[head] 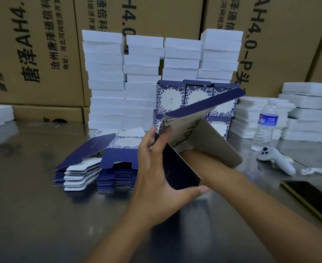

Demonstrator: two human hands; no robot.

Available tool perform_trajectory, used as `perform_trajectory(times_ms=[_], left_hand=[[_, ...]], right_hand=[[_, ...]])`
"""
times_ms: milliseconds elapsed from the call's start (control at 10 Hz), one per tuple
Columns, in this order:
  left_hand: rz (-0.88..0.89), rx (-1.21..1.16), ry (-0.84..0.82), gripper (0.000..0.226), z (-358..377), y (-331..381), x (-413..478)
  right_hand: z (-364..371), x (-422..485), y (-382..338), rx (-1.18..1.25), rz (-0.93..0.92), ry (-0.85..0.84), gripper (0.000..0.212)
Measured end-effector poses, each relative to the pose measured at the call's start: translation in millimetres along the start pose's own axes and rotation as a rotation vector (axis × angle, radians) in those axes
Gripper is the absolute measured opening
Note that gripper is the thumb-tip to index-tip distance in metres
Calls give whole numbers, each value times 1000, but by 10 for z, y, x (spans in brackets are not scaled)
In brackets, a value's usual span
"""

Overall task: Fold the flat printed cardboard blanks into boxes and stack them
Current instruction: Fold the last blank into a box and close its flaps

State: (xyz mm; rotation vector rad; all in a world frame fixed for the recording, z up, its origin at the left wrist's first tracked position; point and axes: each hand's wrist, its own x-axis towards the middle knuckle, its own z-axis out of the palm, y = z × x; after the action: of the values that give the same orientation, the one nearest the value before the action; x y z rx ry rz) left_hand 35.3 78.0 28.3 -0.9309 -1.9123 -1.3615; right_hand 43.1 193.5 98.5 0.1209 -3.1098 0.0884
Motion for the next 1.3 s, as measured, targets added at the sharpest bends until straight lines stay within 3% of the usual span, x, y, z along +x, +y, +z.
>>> perform_trajectory(times_ms=[100, 300, 400, 500, 600, 700, 800, 900, 1100, 1300], left_hand=[[-65, -17, -1, 112, -33, -2, 26], [-148, -49, 2, 123, -83, -16, 33], [-184, -69, 21, 118, -97, -24, 51], [-203, -150, 39, 84, -106, -61, 68], [-211, -241, 100, 51, -108, -119, 80], [-229, -242, 161, 44, -111, -157, 97], [-222, -197, 175, 52, -105, -170, 101], [-188, -139, 142, 55, -71, -184, 79], [-183, -34, 47, 19, -17, -146, 31], [-275, -193, -37, 16, 47, -90, 9]], right_hand=[[27, -82, 60, 124, -191, 257, 22], [234, -225, 157, 732, -306, 604, 25], [420, -268, 129, 687, -417, 899, 42], [510, -262, 98, 548, -479, 1094, 57], [612, -232, 103, 553, -457, 1187, 35], [663, -238, 88, 715, -390, 1166, 38], [667, -254, 106, 671, -377, 1170, 42], [669, -243, 165, 599, -256, 1170, 27], [705, -281, 186, 403, -186, 1168, 26], [733, -291, 122, 495, -163, 1121, 16]])
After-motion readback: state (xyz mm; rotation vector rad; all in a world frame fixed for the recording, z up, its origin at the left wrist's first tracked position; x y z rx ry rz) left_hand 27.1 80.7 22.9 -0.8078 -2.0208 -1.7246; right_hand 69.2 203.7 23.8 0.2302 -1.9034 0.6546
